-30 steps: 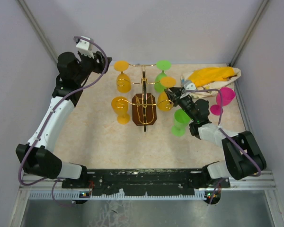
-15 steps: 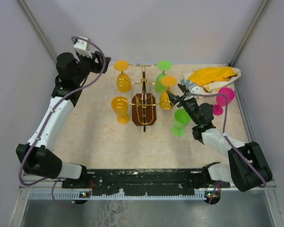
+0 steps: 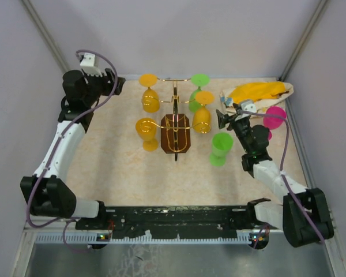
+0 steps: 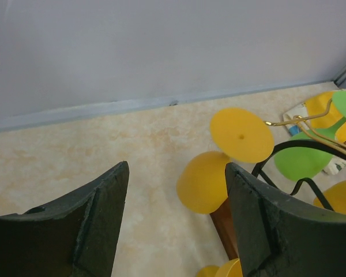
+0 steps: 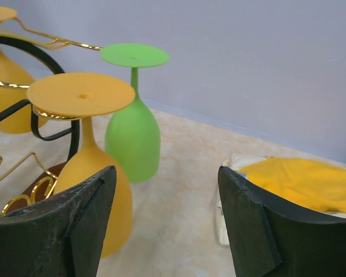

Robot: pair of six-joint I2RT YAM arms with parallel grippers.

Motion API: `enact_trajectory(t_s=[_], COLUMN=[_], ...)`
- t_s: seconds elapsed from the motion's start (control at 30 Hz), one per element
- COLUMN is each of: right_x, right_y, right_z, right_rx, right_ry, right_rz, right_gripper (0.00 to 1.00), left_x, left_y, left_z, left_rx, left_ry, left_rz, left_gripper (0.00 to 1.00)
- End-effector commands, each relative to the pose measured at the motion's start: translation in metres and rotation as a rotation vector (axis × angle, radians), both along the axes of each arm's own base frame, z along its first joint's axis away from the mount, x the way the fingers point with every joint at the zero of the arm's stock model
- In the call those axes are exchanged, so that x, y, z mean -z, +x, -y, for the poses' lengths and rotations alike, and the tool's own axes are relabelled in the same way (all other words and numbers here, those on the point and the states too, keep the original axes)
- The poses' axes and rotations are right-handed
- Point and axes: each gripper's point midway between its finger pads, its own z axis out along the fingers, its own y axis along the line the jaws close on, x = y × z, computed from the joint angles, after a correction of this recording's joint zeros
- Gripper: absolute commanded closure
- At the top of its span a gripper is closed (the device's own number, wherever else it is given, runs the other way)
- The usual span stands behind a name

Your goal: Place the wine glass upside down on the wine glass rack

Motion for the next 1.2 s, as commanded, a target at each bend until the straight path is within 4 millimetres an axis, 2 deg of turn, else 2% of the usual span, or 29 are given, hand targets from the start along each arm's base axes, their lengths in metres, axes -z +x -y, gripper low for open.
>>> enact_trajectory(t_s=[0.0,0.17,0.37,0.57,0.7,0.87,0.93,1.03,1.17], right_x=[-0.027,-0.046,-0.076,-0.083,-0.084,-0.08,-0.067,-0.054,-0.027], right_y=[-0.007,-0.011,-0.002,0.014,0.018,0.015,0.008,-0.009,-0.046], right_z=[0.03,0.056,0.078,0.082,0.076,0.075,0.074,0.074,0.068], right_rx=[0.137,0.274,0.408,0.456,0.428,0.432,0.43,0.422,0.382], right_ry=[-0.012,0.006,0.038,0.085,0.085,0.059,0.03,0.016,0.016], right_rz=[0.054,0.064,0.056,-0.043,-0.104,-0.224,-0.332,-0.472,-0.646], right_gripper=[0.27,0.21,0.17,0.1,0.09,0.08,0.08,0.09,0.13], left_x=[0.014,0.048,0.068,0.093,0.103,0.12,0.125,0.125,0.114], left_y=[-0.018,-0.039,-0.073,-0.092,-0.103,-0.109,-0.109,-0.105,-0.094], left_z=[-0.014,-0.011,0.007,0.025,0.036,0.039,0.035,0.03,0.023], left_rx=[-0.023,0.018,0.143,0.208,0.254,0.271,0.248,0.206,0.139], left_ry=[-0.004,0.043,0.044,0.042,0.039,0.058,0.068,0.068,0.049], left_rz=[-0.056,-0.135,-0.152,-0.236,-0.258,-0.306,-0.314,-0.308,-0.266], left_gripper=[0.26,0.27,0.25,0.23,0.23,0.22,0.22,0.22,0.22])
